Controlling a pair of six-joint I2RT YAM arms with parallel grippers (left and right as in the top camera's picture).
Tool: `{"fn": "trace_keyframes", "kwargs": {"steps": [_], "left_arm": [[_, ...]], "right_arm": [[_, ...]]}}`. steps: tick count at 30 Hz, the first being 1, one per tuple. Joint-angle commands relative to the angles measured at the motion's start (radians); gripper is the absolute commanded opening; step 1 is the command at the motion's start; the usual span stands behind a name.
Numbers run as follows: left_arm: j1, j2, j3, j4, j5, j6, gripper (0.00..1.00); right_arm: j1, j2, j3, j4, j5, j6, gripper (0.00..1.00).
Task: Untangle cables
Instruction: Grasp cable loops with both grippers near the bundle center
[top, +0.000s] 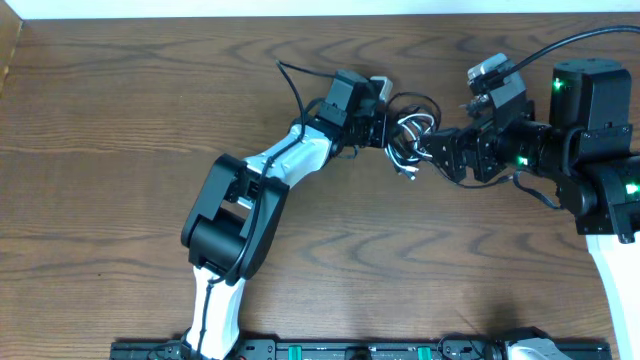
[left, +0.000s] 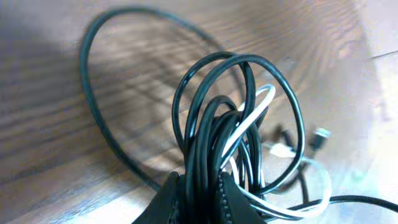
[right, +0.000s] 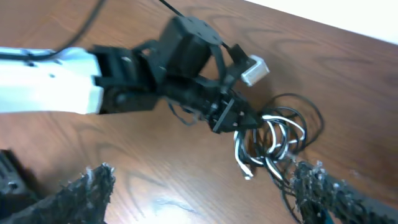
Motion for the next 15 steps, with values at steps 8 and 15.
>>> {"fn": "trace_keyframes", "kwargs": {"steps": [8, 15], "left_arm": [[0.042, -0.327, 0.047, -0.261, 0.037, 0.135, 0.12], [0.042, -0.455, 0.047, -0.438, 0.027, 0.157, 0.12]], "right_arm": [[0.003, -0.014, 0.004, 0.042, 0.150, -0.011, 0.96], [0.003, -0.013, 0.004, 0.083, 0.165, -0.011, 0.96]]}}
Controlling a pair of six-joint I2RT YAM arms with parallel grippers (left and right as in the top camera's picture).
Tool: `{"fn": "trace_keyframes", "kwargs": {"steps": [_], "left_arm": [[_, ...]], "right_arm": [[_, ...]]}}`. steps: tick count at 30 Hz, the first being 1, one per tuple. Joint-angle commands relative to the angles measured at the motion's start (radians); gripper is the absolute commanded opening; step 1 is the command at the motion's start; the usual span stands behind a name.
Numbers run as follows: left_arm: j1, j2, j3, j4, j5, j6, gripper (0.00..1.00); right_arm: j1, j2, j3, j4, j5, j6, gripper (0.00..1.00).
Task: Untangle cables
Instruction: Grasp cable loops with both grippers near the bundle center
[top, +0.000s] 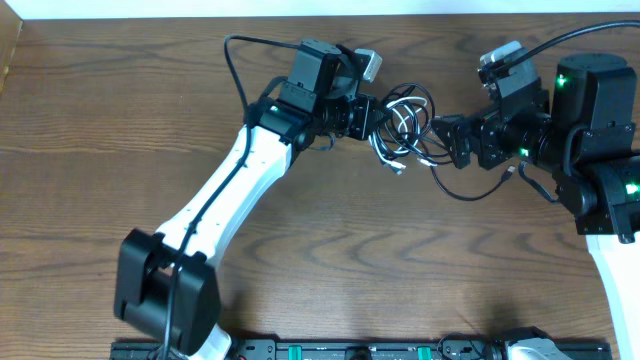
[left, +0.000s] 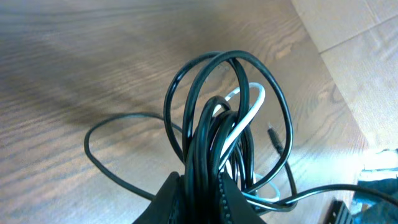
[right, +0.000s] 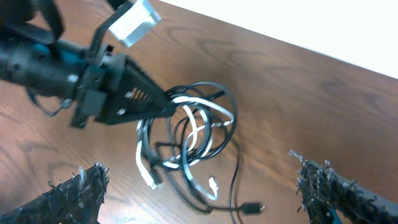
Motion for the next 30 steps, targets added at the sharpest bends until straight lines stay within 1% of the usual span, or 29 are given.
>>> {"fn": "trace_keyframes", "kwargs": {"steps": [1, 3, 4, 7, 8, 9, 11, 13, 15, 17, 21, 22, 23, 24, 26, 27, 29, 30], "left_arm": [[0.002, -0.091, 0.023, -0.073, 0.000, 0.025, 0.12], [0.002, -0.126, 0.023, -0.121, 0.000, 0.026, 0.12], [0.002, -0.156, 0.023, -0.151, 0.001, 0.025, 0.12], [-0.004, -0.234, 0.023, -0.198, 0.034, 0.024, 0.12], [-0.008, -0.256, 0.023, -0.211, 0.040, 0.025, 0.12], [-0.016, -0.297, 0.023, -0.230, 0.039, 0.025, 0.12], [-0.024, -0.341, 0.023, -0.241, 0.039, 0.025, 0.13], [-0.024, -0.375, 0.023, -0.253, 0.039, 0.025, 0.12], [-0.024, -0.387, 0.023, -0.262, 0.055, 0.024, 0.12], [-0.042, -0.388, 0.023, -0.264, 0.101, 0.024, 0.12], [-0.076, -0.388, 0.023, -0.254, 0.101, 0.024, 0.12], [-0.078, -0.388, 0.023, -0.252, 0.101, 0.024, 0.12], [-0.078, -0.389, 0.023, -0.249, 0.101, 0.024, 0.12], [-0.078, -0.389, 0.023, -0.248, 0.101, 0.024, 0.12], [-0.078, -0.392, 0.023, -0.248, 0.101, 0.024, 0.12], [-0.078, -0.394, 0.023, -0.248, 0.101, 0.024, 0.12], [-0.078, -0.404, 0.025, -0.245, 0.101, 0.025, 0.12], [-0.078, -0.409, 0.025, -0.243, 0.101, 0.025, 0.12]], "right_arm": [[0.003, -0.011, 0.004, 0.014, 0.026, -0.009, 0.96], [0.003, -0.007, 0.004, 0.012, 0.028, -0.008, 0.95], [0.003, -0.003, 0.004, 0.011, 0.027, -0.008, 0.93], [0.004, 0.009, 0.004, 0.009, -0.003, -0.008, 0.80], [0.004, 0.011, 0.004, 0.009, -0.021, -0.008, 0.78], [0.004, 0.016, 0.004, 0.010, -0.051, -0.008, 0.79], [0.005, 0.023, 0.004, 0.009, -0.102, -0.007, 0.83], [0.005, 0.027, 0.004, 0.009, -0.163, -0.007, 0.85], [0.006, 0.029, 0.003, 0.009, -0.195, -0.008, 0.82], [0.030, 0.033, 0.003, 0.008, -0.201, -0.007, 0.76], [0.097, 0.035, 0.003, 0.008, -0.200, -0.008, 0.69], [0.108, 0.035, 0.003, 0.008, -0.197, -0.008, 0.64], [0.122, 0.035, 0.003, 0.009, -0.193, -0.008, 0.55], [0.132, 0.036, 0.003, 0.009, -0.193, -0.008, 0.53], [0.146, 0.036, 0.003, 0.009, -0.193, -0.008, 0.34], [0.148, 0.036, 0.003, 0.009, -0.190, -0.008, 0.28], [0.148, 0.036, 0.003, 0.009, -0.190, -0.008, 0.27], [0.148, 0.036, 0.003, 0.008, -0.190, -0.008, 0.23]]}}
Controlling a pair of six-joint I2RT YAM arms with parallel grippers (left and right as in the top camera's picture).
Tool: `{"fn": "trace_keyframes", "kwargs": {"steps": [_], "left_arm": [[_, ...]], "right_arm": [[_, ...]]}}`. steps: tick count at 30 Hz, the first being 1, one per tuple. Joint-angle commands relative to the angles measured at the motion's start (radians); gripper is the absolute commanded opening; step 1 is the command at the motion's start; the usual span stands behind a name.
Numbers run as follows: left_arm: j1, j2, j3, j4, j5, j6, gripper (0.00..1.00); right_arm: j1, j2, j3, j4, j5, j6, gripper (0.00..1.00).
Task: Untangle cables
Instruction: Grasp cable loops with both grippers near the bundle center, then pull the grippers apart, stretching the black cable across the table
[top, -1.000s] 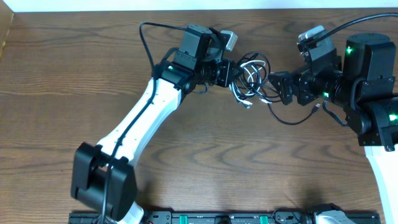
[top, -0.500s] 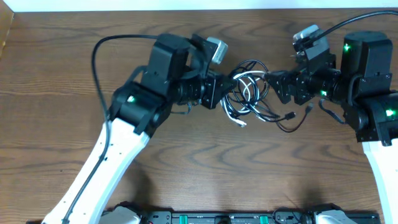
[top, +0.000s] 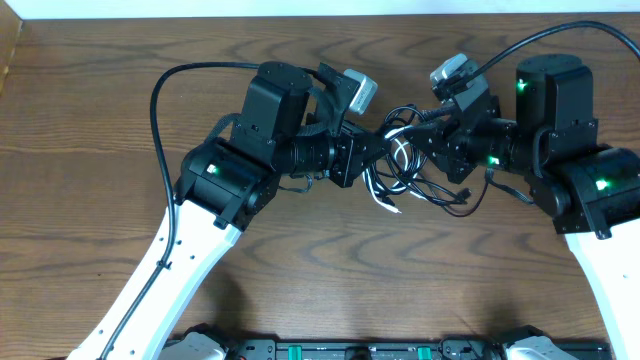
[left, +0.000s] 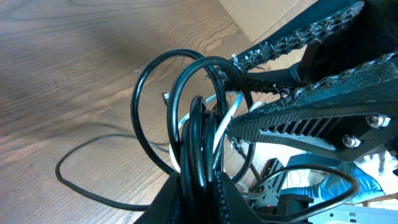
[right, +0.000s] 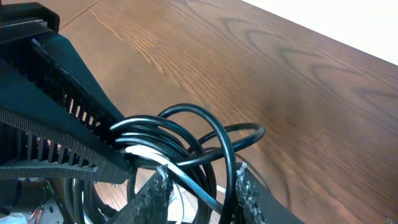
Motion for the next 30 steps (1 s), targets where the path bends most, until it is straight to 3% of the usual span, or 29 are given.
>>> {"fn": "trace_keyframes", "kwargs": {"steps": [1, 3, 5, 14, 30], "left_arm": [[-0.006, -0.032, 0.024, 0.023, 0.042, 0.018, 0.12], [-0.006, -0.050, 0.024, 0.033, 0.023, 0.018, 0.12], [-0.006, -0.069, 0.024, 0.034, -0.014, 0.018, 0.12], [-0.005, -0.105, 0.024, -0.005, -0.148, 0.054, 0.13], [0.128, -0.105, 0.024, -0.064, -0.162, 0.082, 0.13]], "right_arm": [[0.021, 0.007, 0.003, 0.001, -0.007, -0.004, 0.20], [0.021, 0.007, 0.003, 0.000, -0.007, -0.004, 0.06], [0.021, 0.007, 0.003, 0.000, -0.007, -0.004, 0.01], [0.021, 0.007, 0.003, 0.001, 0.076, -0.004, 0.01], [0.019, 0.007, 0.004, 0.002, 0.306, -0.005, 0.01]]}}
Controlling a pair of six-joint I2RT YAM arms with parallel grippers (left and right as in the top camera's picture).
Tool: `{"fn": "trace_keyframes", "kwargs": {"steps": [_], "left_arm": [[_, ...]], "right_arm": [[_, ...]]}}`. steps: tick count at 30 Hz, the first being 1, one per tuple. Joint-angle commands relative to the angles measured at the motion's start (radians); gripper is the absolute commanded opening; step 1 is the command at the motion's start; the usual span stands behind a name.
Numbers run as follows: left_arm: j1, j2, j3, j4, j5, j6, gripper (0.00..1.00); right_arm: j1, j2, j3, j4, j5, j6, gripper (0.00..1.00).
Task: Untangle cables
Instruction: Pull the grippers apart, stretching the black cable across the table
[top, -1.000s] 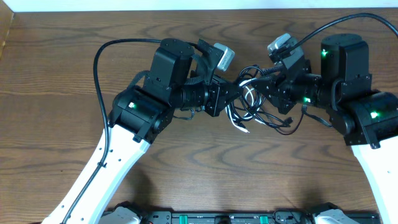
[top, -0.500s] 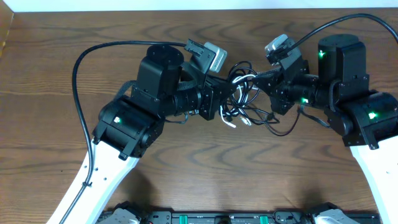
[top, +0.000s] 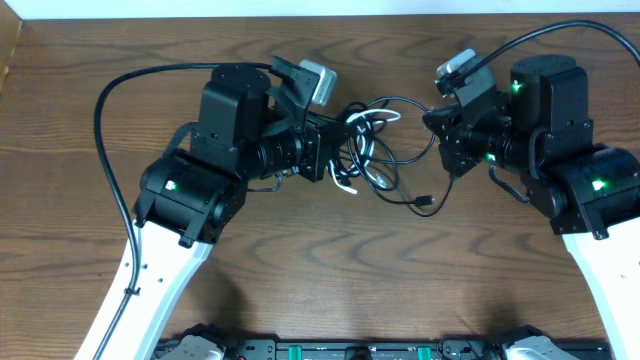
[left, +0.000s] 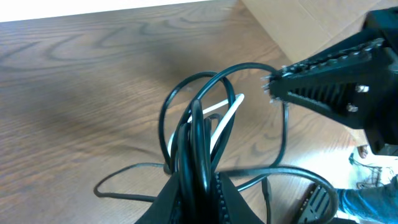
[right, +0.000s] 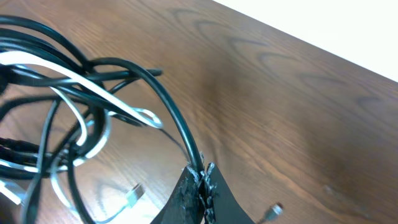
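Note:
A tangle of black and white cables (top: 365, 152) hangs between my two grippers over the table's back middle. My left gripper (top: 335, 150) is shut on the bundle's thick part, and in its own view the black loops (left: 199, 124) rise out of its jaws (left: 198, 182). To the right, my right gripper (top: 432, 118) is shut on a single black strand (right: 174, 118) that arcs back to the bundle. White strands (right: 93, 84) cross the black ones. A loose plug end (top: 424, 203) trails below.
The wooden table (top: 330, 260) lies under everything. A USB plug (right: 134, 194) and a small plug (right: 272, 213) dangle near the surface. The left arm's own black lead (top: 120, 90) loops at the back left. A black rail (top: 350, 350) lines the front edge.
My right gripper, its fingers then slightly apart around black loops beside the left gripper, is now shut on one strand. The grippers stand farther apart, the left one shifted left with the bundle.
My left gripper held the bundle throughout. First it was low at the back middle, with my right gripper open nearby, then open farther right. Later both met at the tangle. Now the right is shut on one black strand, drawn out between them.

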Motion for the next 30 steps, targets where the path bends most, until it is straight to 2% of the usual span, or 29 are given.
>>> {"fn": "trace_keyframes", "kwargs": {"steps": [1, 17, 22, 30], "left_arm": [[0.025, -0.019, 0.025, -0.011, -0.050, 0.024, 0.13], [0.025, -0.038, 0.025, -0.068, -0.505, 0.042, 0.12], [0.025, -0.080, 0.025, -0.067, -0.691, 0.050, 0.13], [0.026, -0.201, 0.025, -0.060, -0.993, 0.105, 0.12]], "right_arm": [[0.005, 0.005, 0.003, -0.002, 0.100, -0.005, 0.01], [0.005, 0.005, 0.004, -0.049, 0.522, -0.005, 0.01], [0.005, 0.005, 0.004, -0.072, 0.710, -0.005, 0.01], [-0.023, -0.018, 0.004, -0.088, 0.785, -0.005, 0.01]]}}
